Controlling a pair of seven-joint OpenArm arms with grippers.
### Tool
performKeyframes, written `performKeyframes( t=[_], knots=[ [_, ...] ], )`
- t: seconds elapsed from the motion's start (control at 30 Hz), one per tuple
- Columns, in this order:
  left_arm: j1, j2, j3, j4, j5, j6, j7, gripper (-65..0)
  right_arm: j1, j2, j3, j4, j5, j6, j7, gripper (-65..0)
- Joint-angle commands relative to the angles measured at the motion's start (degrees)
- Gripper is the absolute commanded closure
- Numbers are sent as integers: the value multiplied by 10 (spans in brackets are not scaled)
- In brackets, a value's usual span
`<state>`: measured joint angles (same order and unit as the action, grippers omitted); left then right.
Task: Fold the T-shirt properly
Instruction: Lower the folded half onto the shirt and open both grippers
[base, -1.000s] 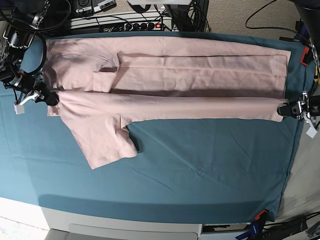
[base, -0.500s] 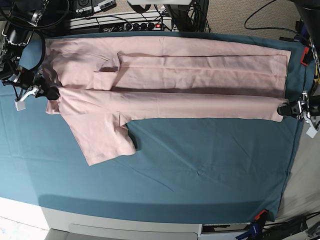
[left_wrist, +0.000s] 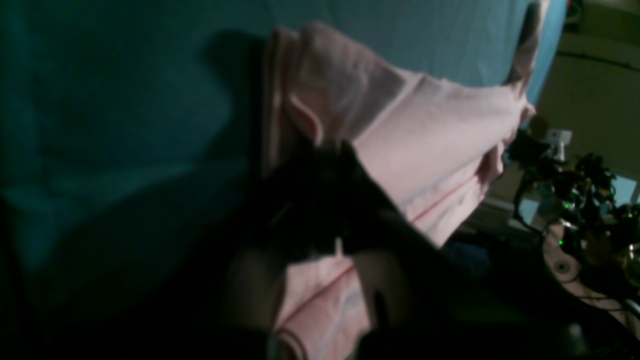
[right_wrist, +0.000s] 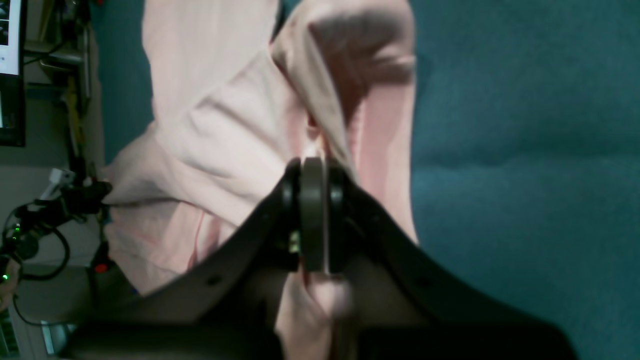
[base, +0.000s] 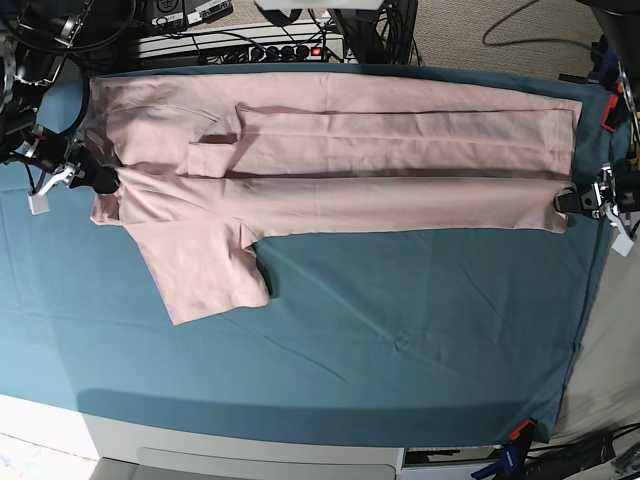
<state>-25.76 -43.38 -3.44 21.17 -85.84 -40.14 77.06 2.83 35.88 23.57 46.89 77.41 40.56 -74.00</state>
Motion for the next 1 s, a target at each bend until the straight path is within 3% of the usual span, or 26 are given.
performKeyframes(
  t=[0.0,0.43,0.63,0.97],
  knots=[
    [4,-10,-1,0,8,1,-12,0,-3,8,2,2,-3,-6,-2,0],
    [13,-3,-1,23,8,1,-10,0,-32,-46,2,14,-12,-6,20,0],
    [13,-3,-1,23,8,1,-10,0,-76,-49,2,65,-27,-6,31,0],
    [13,-3,-1,23,8,1,-10,0,-128,-43,2,146,-130,-6,70,0]
  ],
)
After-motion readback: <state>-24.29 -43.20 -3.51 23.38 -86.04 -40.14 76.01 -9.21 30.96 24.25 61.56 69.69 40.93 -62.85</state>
